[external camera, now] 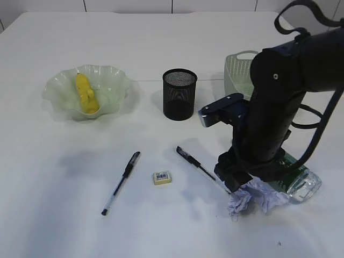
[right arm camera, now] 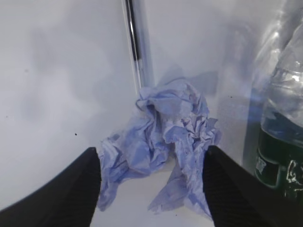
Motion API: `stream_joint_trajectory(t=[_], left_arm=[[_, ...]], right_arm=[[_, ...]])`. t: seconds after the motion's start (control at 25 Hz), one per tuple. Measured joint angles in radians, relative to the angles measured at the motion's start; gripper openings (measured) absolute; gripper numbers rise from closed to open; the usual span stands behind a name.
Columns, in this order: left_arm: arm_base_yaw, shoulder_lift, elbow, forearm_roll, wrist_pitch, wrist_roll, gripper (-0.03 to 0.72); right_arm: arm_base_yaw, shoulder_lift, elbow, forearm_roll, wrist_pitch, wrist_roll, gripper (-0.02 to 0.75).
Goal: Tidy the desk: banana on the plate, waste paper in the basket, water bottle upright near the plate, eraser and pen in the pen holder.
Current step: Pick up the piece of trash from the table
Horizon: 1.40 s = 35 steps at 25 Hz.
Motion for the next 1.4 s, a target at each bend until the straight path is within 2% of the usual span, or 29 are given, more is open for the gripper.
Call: stream_joint_trajectory(t=[1.08,1.24,1.4], left_arm=[[0.000,0.000,0.000,0.000,-0.018,0.000,0.403],[0.000,0.000,0.000,0.000,-0.018,0.000,0.403],[0.000,0.000,0.000,0.000,-0.018,0.000,0.403]], right_arm=[[0.000,0.124,-0.002,-0.031,-0.075,-0.035,0.503],[0.002,0.126,-0.002,-0.031,-0.071,-0.035,0.443],[0.002,0.126,-0.002,-0.031,-0.060,-0.037,0.335]])
